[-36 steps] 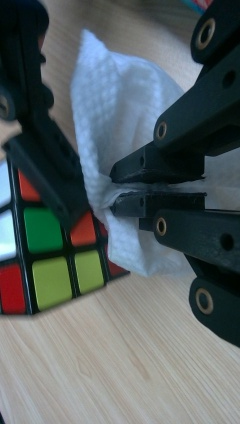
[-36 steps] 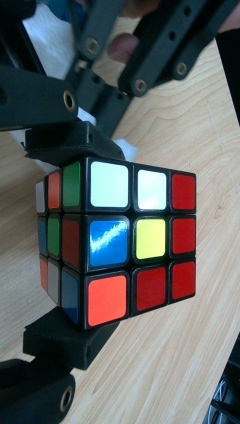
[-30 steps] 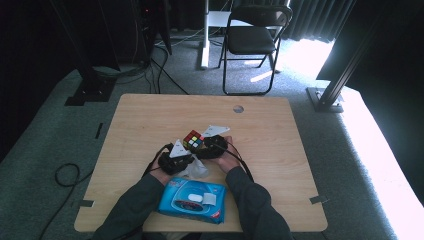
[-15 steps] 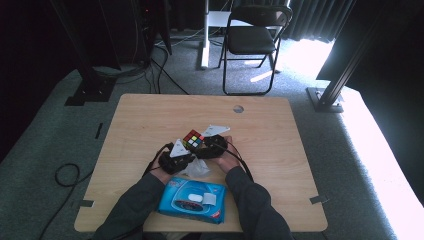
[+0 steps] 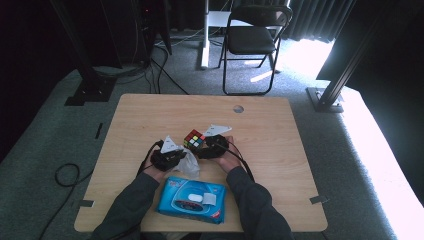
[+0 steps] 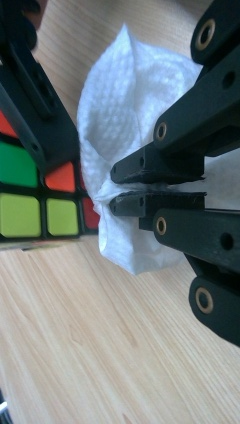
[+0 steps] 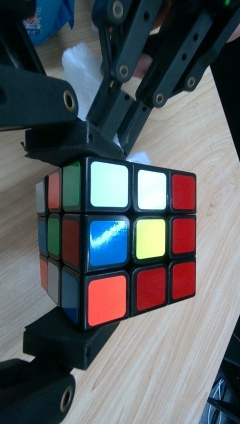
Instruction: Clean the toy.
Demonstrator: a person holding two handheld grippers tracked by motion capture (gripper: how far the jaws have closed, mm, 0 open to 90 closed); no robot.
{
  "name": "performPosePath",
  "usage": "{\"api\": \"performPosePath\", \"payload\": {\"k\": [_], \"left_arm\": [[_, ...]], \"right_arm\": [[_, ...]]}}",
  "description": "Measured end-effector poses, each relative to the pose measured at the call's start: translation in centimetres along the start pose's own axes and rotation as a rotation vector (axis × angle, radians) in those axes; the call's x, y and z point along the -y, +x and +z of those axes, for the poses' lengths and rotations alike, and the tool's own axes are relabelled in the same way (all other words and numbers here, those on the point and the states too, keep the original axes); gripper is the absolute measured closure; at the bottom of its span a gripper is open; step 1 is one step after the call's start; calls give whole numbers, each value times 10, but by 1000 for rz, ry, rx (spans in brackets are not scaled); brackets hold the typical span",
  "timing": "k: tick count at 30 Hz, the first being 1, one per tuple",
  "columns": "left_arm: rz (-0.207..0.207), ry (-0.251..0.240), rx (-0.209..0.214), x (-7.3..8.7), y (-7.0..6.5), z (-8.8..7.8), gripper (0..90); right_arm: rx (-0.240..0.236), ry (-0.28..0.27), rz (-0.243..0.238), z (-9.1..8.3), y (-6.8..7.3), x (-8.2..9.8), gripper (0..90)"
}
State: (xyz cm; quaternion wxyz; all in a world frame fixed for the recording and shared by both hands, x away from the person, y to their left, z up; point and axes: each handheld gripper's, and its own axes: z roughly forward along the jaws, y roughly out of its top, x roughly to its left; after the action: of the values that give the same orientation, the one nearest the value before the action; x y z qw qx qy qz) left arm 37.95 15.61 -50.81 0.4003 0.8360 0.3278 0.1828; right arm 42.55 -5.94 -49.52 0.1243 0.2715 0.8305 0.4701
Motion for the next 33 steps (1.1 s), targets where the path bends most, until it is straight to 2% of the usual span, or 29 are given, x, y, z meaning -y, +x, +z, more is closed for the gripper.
{"api": "performPosePath", "payload": {"k": [7,11,20,23,28,31,33], "left_arm": [[-21,11,-2,4,3,5,847],[-39,16,-6,6,5,7,848],[-76,-7,-26,6,10,6,847],[-105,-20,-32,7,13,5,847],[-110,-35,-13,7,11,5,848],[-80,-50,24,5,6,5,848],[-81,-66,42,5,5,6,848]], "right_arm": [[-10,-9,2,0,1,-1,339],[-35,-25,17,-1,2,-2,339],[-53,-34,14,-2,5,-4,339],[-58,-39,16,-2,6,-4,339],[-66,-49,24,-1,6,-6,339],[-68,-56,28,0,7,-8,339],[-72,-62,34,-1,6,-8,339]]}}
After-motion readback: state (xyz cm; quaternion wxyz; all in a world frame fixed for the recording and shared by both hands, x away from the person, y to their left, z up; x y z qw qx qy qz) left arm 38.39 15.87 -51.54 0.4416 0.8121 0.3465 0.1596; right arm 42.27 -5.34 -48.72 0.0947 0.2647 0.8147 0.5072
